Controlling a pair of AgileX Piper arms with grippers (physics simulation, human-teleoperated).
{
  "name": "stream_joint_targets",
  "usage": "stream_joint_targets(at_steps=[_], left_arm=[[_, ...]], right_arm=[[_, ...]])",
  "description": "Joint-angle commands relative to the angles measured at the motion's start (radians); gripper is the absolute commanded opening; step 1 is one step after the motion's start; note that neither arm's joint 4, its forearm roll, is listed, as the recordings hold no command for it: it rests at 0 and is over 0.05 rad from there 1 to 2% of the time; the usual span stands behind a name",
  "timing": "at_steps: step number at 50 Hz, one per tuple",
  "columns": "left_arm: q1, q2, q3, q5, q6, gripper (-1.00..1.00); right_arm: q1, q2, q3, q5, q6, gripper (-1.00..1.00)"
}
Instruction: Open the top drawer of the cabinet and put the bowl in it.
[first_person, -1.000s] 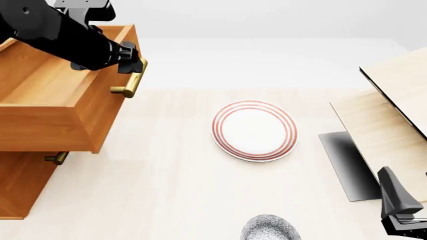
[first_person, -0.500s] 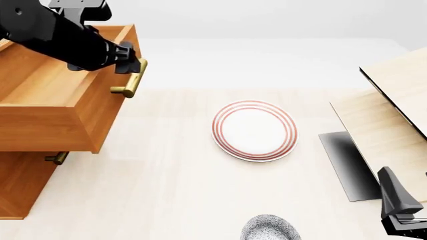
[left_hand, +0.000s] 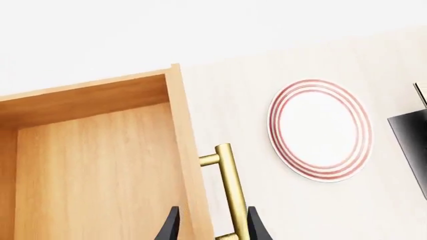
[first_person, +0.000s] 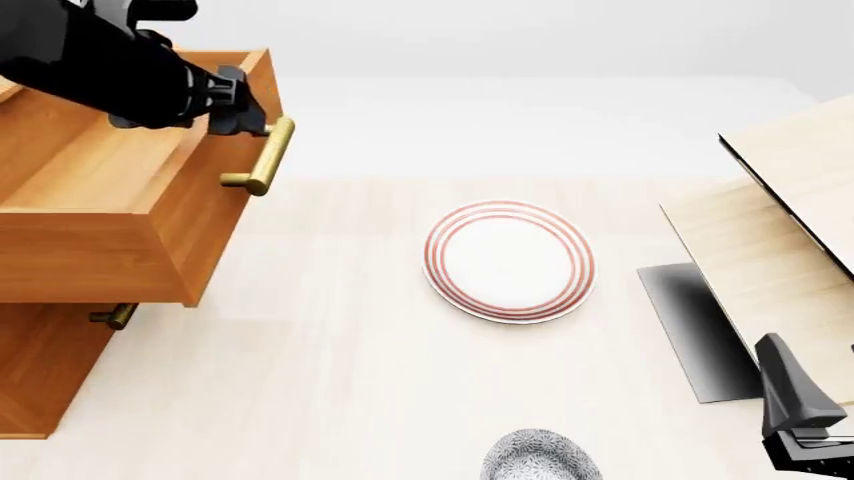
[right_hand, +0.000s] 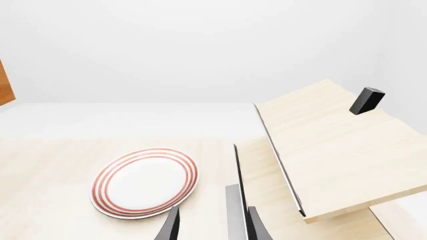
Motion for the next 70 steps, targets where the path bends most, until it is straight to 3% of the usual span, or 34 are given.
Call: stream_joint_targets(at_steps=[1, 31, 44, 53, 68, 70], left_arm=[[0.008, -0.028, -0.02, 0.029, 0.015, 1.0], [-0.048, -0.122, -0.098, 0.13, 0.045, 1.0], [-0.099, -0.176, -0.097, 0.126, 0.147, 1.0], [-0.141, -0.214, -0.068, 0.12, 0.228, 1.0], [-0.202, -0.292, 0.026, 0.088, 0.25, 1.0], [-0.229, -0.289, 0.035, 0.074, 0.228, 1.0]], right_arm=[[0.0, -0.001, 0.0, 0.0, 0.0, 1.0], [0.0, 0.0, 0.0, 0.0, 0.0, 1.0], [0.0, 0.0, 0.0, 0.0, 0.0, 1.0], [0.0, 0.0, 0.0, 0.0, 0.0, 1.0], [-0.001, 0.0, 0.0, 0.0, 0.0, 1.0], [0.0, 0.0, 0.0, 0.0, -0.001, 1.0]])
